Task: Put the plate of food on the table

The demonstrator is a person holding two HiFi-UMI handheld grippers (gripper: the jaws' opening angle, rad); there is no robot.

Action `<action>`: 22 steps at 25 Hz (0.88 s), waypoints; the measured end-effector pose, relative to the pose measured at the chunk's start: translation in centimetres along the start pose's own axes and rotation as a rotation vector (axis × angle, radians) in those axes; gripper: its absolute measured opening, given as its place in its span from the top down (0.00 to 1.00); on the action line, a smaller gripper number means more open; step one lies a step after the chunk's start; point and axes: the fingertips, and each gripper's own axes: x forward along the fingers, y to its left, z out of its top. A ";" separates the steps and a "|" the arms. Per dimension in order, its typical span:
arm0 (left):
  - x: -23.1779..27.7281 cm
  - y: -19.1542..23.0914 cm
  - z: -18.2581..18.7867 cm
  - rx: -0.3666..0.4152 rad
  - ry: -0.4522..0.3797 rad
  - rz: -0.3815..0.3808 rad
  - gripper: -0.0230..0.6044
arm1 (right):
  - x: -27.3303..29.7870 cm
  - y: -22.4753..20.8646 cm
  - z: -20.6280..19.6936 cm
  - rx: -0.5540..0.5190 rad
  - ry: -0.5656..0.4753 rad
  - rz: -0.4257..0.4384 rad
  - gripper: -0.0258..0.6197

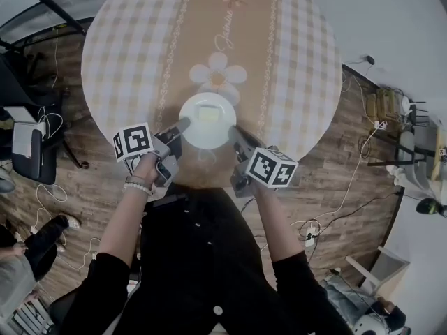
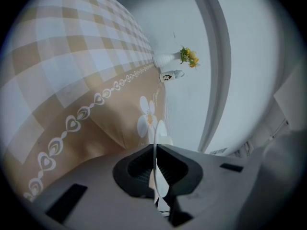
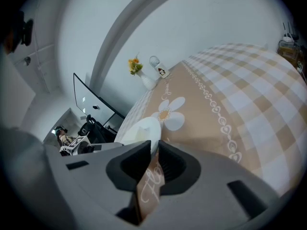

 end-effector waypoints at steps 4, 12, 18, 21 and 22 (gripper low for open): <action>0.5 0.9 0.2 0.011 0.016 0.018 0.95 | 0.9 -0.9 -0.5 0.011 0.019 -0.016 0.91; 1.3 2.6 0.6 0.000 0.029 0.046 0.95 | 2.6 -2.5 -1.0 0.035 0.053 -0.051 0.91; 2.0 3.3 0.7 0.014 0.058 0.075 0.95 | 3.4 -3.2 -1.2 0.052 0.075 -0.074 0.92; 2.2 3.8 0.6 0.029 0.077 0.100 0.95 | 3.6 -3.6 -1.3 0.058 0.083 -0.084 0.92; 2.3 3.9 0.5 0.034 0.085 0.113 0.95 | 3.6 -3.7 -1.4 0.059 0.086 -0.089 0.92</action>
